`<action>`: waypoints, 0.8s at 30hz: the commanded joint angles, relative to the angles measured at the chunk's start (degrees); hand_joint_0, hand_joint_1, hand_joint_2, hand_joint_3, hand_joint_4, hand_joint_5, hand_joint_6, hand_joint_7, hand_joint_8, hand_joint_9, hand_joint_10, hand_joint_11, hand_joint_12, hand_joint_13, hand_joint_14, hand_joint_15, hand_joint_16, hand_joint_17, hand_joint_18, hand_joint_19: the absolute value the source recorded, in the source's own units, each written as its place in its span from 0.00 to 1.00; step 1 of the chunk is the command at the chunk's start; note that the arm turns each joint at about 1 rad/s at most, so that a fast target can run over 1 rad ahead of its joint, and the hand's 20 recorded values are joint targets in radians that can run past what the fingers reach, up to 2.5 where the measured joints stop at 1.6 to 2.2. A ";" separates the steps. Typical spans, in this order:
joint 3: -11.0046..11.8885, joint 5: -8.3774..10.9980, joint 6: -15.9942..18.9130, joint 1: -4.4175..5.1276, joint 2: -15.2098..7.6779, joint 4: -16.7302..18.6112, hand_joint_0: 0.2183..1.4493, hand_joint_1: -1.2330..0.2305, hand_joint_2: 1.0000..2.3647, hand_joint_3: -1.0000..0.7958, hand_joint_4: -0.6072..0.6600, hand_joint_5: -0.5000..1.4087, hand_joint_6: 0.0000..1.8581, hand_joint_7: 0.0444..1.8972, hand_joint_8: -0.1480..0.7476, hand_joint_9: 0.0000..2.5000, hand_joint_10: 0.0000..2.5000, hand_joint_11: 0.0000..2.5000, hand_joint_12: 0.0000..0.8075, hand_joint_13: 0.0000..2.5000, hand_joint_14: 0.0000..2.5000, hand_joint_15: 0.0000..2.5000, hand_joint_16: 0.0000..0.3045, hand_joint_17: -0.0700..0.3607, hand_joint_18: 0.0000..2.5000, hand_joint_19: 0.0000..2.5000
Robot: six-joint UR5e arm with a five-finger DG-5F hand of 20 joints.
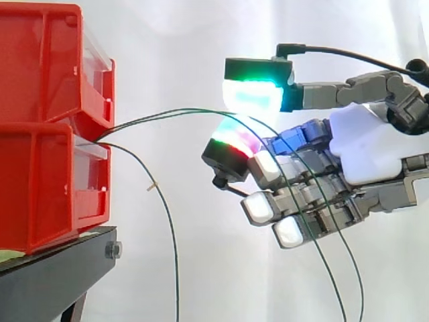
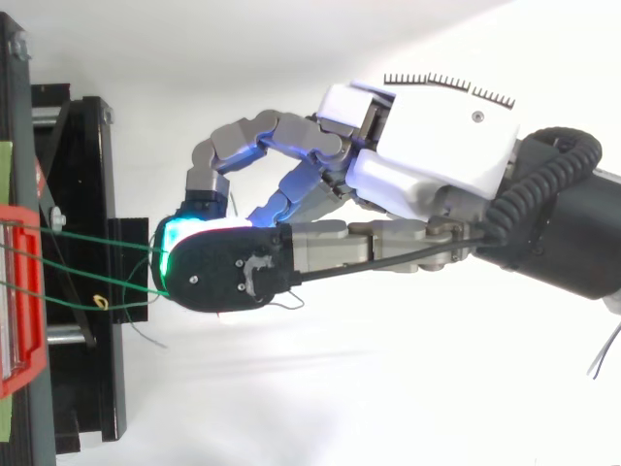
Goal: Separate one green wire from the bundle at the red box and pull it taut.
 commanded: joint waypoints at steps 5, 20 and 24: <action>0.11 0.00 -0.15 -0.01 0.01 -0.17 0.30 0.41 0.01 0.38 0.58 0.18 0.48 0.58 0.49 0.45 0.01 0.28 0.45 0.39 0.01 0.20 0.16 0.41 0.35 0.22; 0.20 0.00 -0.15 -0.01 0.01 -0.17 0.34 0.29 0.02 0.52 0.43 0.18 0.50 0.63 0.49 0.44 0.01 0.29 0.44 0.39 0.01 0.21 0.15 0.41 0.35 0.21; 0.46 0.00 -0.15 -0.10 0.01 -0.17 0.35 0.28 0.02 0.56 0.37 0.19 0.50 0.67 0.47 0.45 0.01 0.29 0.44 0.39 0.01 0.21 0.15 0.41 0.35 0.21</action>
